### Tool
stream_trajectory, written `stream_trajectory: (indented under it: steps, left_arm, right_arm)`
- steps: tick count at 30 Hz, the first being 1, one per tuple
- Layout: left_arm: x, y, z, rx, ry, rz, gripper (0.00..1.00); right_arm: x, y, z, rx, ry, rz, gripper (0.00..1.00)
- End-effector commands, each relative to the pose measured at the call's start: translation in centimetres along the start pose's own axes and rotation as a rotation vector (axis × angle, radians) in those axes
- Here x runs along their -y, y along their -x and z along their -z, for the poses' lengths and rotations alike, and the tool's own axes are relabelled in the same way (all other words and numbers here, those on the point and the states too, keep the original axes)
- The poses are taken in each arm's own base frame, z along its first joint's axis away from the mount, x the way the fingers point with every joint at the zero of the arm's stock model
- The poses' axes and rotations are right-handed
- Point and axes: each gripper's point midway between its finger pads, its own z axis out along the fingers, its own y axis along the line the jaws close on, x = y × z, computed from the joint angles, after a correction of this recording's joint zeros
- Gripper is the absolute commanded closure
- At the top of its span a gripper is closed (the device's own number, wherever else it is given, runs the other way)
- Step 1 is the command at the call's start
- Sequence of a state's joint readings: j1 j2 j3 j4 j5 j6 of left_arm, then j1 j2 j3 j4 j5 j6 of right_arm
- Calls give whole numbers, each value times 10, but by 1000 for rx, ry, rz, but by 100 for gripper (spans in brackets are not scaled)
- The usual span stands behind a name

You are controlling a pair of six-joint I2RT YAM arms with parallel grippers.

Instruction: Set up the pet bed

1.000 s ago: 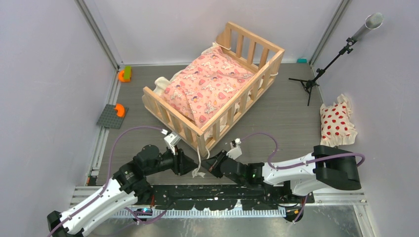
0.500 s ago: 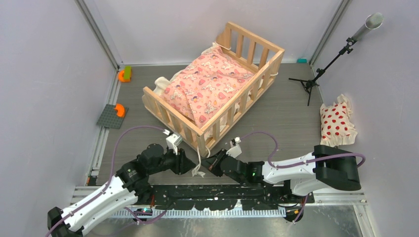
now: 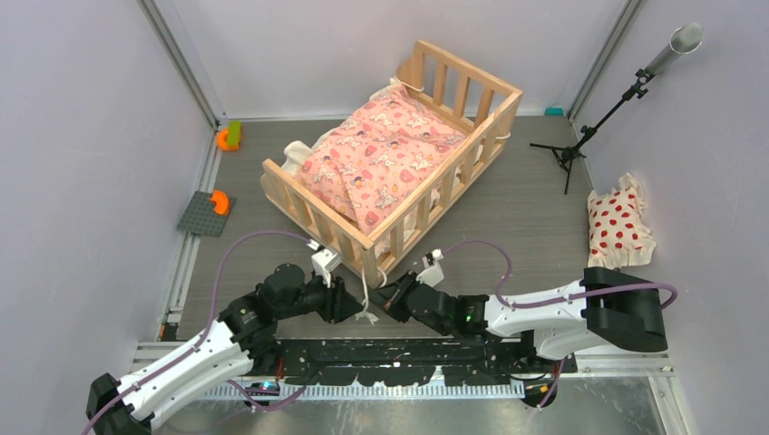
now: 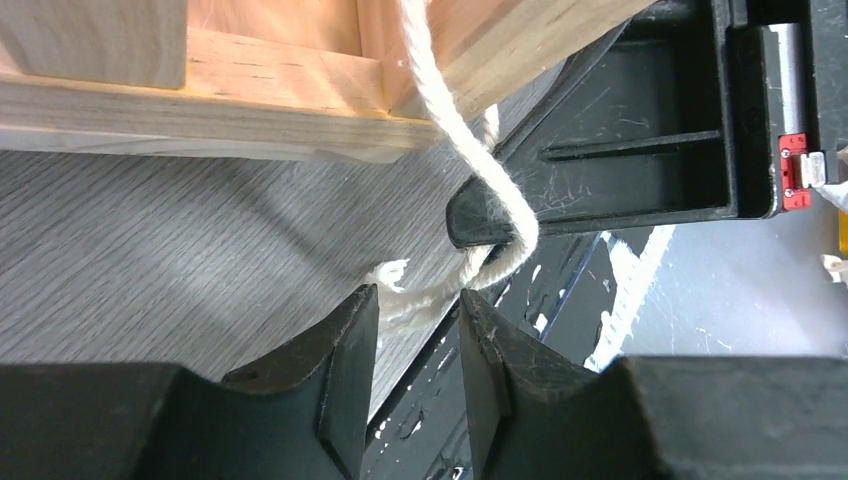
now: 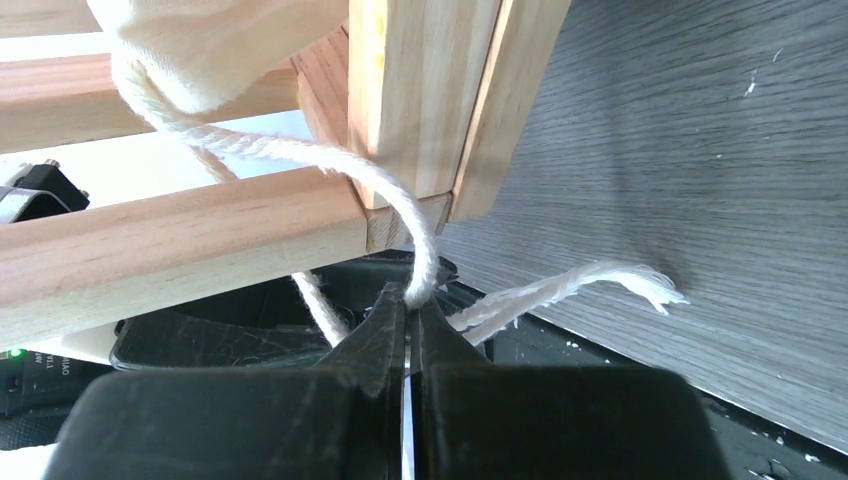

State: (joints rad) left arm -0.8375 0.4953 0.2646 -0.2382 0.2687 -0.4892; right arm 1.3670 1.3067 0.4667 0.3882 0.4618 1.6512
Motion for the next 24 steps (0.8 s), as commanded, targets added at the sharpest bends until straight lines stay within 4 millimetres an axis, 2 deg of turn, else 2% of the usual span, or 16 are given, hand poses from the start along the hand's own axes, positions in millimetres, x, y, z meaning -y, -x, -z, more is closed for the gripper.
stream_trajectory:
  steps: [1,13,24]
  left_arm:
    - [11,11,-3,43,-65,-49,63]
    - [13,16,-5,74,-81,-74,62]
    - [17,9,-10,66,-127,-71,70]
  right_arm:
    - [-28,2,2,7,64,-20,99]
    - [-24,-5,-2,-29,58,-31,99]
    - [-23,-3,-2,-29,57,-40,99]
